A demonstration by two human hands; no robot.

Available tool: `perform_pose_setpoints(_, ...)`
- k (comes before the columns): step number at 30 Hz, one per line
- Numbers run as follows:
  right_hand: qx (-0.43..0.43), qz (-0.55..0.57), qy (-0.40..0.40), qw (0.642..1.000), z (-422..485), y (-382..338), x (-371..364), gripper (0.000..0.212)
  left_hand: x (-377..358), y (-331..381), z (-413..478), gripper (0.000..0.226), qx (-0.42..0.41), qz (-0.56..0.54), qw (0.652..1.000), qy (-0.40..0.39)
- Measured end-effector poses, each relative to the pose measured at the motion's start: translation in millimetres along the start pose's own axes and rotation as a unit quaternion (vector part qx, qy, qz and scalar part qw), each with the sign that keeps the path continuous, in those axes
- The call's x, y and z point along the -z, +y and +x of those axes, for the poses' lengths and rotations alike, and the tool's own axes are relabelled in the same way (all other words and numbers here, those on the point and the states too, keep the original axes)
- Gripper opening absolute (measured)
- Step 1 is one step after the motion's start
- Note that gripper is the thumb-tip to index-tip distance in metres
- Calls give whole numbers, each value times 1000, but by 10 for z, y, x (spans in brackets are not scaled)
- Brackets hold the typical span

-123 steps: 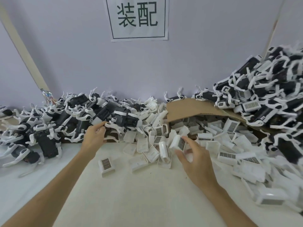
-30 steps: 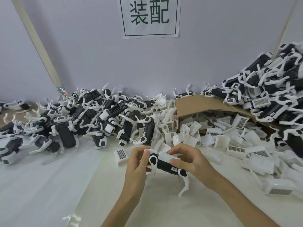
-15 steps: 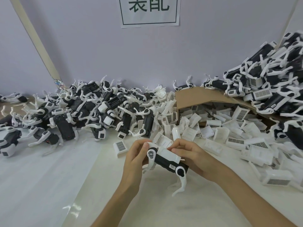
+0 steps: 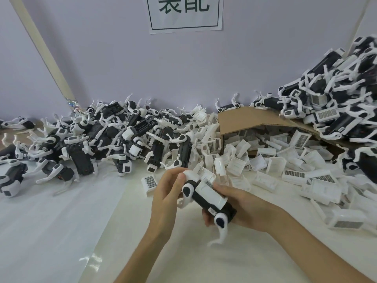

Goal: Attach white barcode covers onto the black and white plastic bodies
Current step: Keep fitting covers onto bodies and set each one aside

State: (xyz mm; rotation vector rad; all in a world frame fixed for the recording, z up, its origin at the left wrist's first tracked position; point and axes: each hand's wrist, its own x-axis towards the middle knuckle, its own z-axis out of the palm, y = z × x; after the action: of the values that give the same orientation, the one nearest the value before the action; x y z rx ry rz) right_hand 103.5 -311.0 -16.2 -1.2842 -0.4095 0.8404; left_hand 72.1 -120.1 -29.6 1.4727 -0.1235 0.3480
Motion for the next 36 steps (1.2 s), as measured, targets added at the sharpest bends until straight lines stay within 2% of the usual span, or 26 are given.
perform_pose_setpoints(3,58,25,55,997,26,5,-16,35,30,-79,24,7,-10,122,990,67)
perform_pose_setpoints(5,94,13,102,990,50,2,-24,33,45,-118,24,6,20,159,984,80)
perform_pose_setpoints(7,133,-60,169,975,92,20,-59,38,37,-114,28,11,61,119,990,52)
perform_pose_setpoints(9,185,-159,248,938,137,71,-99,45,19,-74,22,19,93,60,994,6)
perform_pose_setpoints(11,234,-221,284,903,156,118,-147,48,0,-55,10,36,98,42,993,-54)
perform_pose_setpoints(14,278,-263,267,885,136,145,-220,41,-48,-31,-18,33,71,52,988,-130)
perform_pose_setpoints(19,302,-287,269,869,111,148,-291,42,-44,16,-40,36,77,-28,987,-135)
perform_pose_setpoints(23,303,-295,285,860,102,156,-263,38,-39,28,-49,40,84,-29,984,-156)
perform_pose_setpoints(30,315,-313,293,847,105,170,-260,40,-53,22,-49,38,88,-7,987,-135)
perform_pose_setpoints(36,317,-298,275,857,114,182,-285,38,-48,42,-52,31,70,-2,990,-121)
